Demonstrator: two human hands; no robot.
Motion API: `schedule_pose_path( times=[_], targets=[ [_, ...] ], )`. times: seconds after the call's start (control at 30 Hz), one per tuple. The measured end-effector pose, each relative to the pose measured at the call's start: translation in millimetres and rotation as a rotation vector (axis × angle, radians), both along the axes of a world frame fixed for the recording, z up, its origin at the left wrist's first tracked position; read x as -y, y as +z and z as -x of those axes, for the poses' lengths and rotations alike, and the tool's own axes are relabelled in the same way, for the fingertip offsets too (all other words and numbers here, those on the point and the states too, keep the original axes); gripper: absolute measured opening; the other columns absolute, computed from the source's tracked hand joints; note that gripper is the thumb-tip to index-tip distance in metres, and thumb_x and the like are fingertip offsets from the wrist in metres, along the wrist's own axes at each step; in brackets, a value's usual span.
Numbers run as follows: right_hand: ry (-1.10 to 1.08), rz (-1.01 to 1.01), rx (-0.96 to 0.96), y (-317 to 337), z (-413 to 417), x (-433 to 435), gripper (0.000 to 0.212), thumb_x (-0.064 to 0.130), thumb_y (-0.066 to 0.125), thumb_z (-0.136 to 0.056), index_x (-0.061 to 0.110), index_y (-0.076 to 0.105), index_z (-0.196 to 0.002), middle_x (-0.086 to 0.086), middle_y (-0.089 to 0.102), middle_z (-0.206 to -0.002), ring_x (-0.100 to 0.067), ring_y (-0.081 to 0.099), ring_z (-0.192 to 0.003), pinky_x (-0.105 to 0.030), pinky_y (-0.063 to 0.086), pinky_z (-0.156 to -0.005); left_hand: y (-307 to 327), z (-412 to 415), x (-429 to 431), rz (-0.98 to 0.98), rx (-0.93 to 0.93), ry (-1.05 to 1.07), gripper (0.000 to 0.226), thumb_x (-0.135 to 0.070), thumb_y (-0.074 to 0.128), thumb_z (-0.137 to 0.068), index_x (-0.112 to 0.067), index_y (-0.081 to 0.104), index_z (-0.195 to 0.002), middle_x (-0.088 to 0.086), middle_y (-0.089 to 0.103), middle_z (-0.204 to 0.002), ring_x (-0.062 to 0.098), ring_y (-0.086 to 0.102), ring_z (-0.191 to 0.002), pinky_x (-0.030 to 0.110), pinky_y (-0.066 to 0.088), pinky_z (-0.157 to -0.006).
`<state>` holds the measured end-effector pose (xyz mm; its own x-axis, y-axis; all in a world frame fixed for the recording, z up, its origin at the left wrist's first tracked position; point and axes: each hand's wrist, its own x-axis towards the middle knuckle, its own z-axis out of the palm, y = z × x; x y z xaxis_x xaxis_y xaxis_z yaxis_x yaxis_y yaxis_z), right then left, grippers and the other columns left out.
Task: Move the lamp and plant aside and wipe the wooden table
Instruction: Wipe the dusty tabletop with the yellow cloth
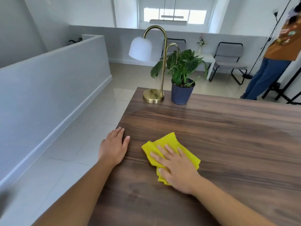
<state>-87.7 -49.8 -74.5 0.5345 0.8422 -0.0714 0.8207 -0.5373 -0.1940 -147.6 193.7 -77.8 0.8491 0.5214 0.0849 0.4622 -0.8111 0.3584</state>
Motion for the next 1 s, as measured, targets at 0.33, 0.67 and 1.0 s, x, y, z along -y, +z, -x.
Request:
schedule_pose_path(
  times=[0.33, 0.67, 1.0],
  targets=[
    [-0.448, 0.027, -0.007, 13.9, -50.2, 75.4, 0.052, 0.035, 0.031, -0.101, 0.04, 0.012, -0.148, 0.01, 0.004, -0.161, -0.011, 0.001, -0.149, -0.04, 0.004, -0.121, -0.6, 0.7, 1.3, -0.032, -0.015, -0.017, 0.057, -0.047, 0.024, -0.097, -0.018, 0.03, -0.146, 0.001, 0.028, -0.155, 0.019, 0.023, -0.143, 0.041, 0.026, -0.112],
    [0.247, -0.031, -0.015, 7.3, 40.3, 63.0, 0.054, 0.038, 0.036, -0.092, 0.046, 0.023, -0.144, 0.015, 0.02, -0.158, -0.009, 0.01, -0.147, -0.042, -0.002, -0.118, 5.9, -3.4, 30.7, -0.046, 0.087, -0.069, 0.048, -0.04, 0.038, -0.096, -0.017, 0.044, -0.138, 0.004, 0.035, -0.152, 0.022, 0.025, -0.142, 0.045, 0.026, -0.113],
    [-0.082, 0.006, 0.008, -4.1, 34.6, 138.9, 0.058, 0.046, 0.026, -0.093, 0.045, 0.008, -0.148, 0.007, 0.004, -0.162, -0.019, -0.004, -0.149, -0.044, -0.007, -0.117, 5.6, -26.7, 156.4, -0.02, 0.031, -0.265, 0.053, -0.042, 0.037, -0.096, -0.019, 0.033, -0.144, 0.002, 0.028, -0.155, 0.018, 0.021, -0.144, 0.037, 0.022, -0.113]
  ],
)
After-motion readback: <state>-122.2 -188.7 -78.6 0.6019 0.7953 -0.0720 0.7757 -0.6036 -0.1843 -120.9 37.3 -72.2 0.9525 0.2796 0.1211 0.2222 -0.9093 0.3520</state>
